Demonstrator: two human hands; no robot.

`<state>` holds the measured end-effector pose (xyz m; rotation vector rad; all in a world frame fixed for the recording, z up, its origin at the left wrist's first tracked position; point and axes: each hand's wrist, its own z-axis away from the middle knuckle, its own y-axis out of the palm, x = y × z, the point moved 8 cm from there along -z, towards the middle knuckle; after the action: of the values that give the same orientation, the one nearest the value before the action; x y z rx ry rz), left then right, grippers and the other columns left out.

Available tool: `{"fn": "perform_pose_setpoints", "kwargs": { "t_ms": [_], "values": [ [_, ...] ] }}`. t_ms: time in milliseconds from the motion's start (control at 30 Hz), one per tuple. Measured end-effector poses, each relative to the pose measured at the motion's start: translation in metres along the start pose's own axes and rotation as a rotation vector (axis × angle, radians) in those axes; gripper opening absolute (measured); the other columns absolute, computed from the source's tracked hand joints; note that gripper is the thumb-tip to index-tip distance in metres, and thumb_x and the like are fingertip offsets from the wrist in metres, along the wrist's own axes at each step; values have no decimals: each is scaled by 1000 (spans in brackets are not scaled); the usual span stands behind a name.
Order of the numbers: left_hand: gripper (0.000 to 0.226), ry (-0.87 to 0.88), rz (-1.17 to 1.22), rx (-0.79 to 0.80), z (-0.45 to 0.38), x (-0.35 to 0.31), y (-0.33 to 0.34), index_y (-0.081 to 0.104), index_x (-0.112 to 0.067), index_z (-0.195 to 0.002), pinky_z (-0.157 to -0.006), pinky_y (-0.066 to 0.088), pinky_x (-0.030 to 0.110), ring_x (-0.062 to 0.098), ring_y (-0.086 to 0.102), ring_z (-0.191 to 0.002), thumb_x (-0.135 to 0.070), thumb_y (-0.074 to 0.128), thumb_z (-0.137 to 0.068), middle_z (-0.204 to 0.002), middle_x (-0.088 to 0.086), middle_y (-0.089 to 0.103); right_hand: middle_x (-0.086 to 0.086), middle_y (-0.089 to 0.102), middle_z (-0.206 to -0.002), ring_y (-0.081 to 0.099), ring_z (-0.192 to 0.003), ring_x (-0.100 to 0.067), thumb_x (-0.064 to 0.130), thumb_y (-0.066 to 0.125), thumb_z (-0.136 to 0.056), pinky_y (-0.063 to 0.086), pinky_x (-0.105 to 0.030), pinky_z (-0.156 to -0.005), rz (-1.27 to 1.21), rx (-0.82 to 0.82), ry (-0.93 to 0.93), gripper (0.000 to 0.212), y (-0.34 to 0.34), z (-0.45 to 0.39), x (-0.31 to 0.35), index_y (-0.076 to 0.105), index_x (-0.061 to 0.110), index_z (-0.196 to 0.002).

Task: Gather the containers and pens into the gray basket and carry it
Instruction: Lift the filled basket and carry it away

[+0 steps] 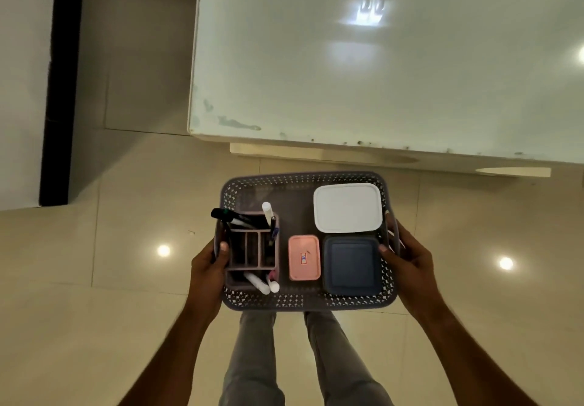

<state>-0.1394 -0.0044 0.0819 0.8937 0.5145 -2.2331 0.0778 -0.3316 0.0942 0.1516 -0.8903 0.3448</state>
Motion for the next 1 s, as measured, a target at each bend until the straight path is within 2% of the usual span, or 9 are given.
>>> {"fn": "perform_pose_setpoints", "kwargs": {
  "t_ms": [200, 367, 534, 667, 767, 834, 901, 967, 1001],
  "values": [
    [31, 18, -42, 21, -72, 26, 19, 69, -11, -127, -83, 63, 32, 26, 74, -108, -25, 51, -105, -114, 6, 78, -7, 58, -150, 54, -141, -25, -18, 53, -95, 48, -61, -109, -19, 28, -4, 65, 8, -65, -37, 44, 9, -153],
    [32, 55, -88, 46, -134, 31, 36, 64, -4, -133, -85, 62, 29, 22, 73, -106, -15, 50, -106, -113, 5, 76, -6, 65, -143, 60, -134, -25, -19, 55, -86, 56, -41, -102, -71, 18, -7, 70, 16, -116, -52, 54, 15, -147],
    [36, 13, -85, 59, -191, 29, 51, 59, 3, -138, -97, 58, 44, 34, 68, -116, -11, 53, -105, -128, 19, 69, -4, 70, -134, 64, -128, -27, -23, 53, -78, 57, -38, -100, -65, -36, 38, 75, 24, -161, -69, 64, 20, -138],
    [33, -3, -102, 60, -238, 20, 63, 64, 2, -131, -99, 56, 49, 36, 69, -115, -15, 55, -105, -122, 19, 71, -9, 68, -137, 64, -127, -26, -23, 52, -75, 54, -40, -104, -76, -39, 10, 74, 30, -209, -71, 64, 14, -138],
    [20, -20, -98, 33, -264, 10, 76, 70, -2, -115, -93, 56, 46, 32, 71, -105, -12, 56, -104, -104, 7, 77, -2, 79, -99, 72, -93, -16, -26, 51, -83, 56, -38, -87, -14, -101, 13, 45, 32, -237, -68, 73, 7, -104],
    [21, -28, -54, 29, -290, 4, 81, 67, 6, -114, -97, 56, 52, 42, 68, -112, -8, 61, -100, -107, 16, 76, 1, 74, -79, 67, -80, -16, -24, 52, -88, 54, -35, -80, -44, -118, 73, 38, 31, -265, -71, 68, 9, -84],
    [66, -34, -1, 103, -312, -9, 86, 53, 25, -122, -108, 45, 63, 56, 55, -123, -28, 72, -89, -126, 43, 59, 5, 69, -65, 65, -71, -15, -15, 46, -98, 48, -33, -80, -190, -190, 150, 48, 24, -288, -66, 67, 16, -67],
    [109, -178, -284, 222, -318, 30, 112, 44, 27, -122, -108, 42, 58, 52, 52, -118, -59, 80, -65, -125, 43, 53, 13, 69, -56, 67, -60, -2, 30, 61, -100, 45, -26, -80, -175, -182, 323, 62, 28, -299, -89, 63, 22, -39],
    [100, -192, -543, 109, -321, 35, 100, 41, 16, -130, -105, 42, 46, 42, 52, -117, -60, 72, -73, -127, 30, 55, 17, 74, -68, 69, -70, 3, 55, 70, -88, 46, -22, -85, -49, -123, 435, 76, 42, -290, -129, 51, 17, -25]
  ]
}}
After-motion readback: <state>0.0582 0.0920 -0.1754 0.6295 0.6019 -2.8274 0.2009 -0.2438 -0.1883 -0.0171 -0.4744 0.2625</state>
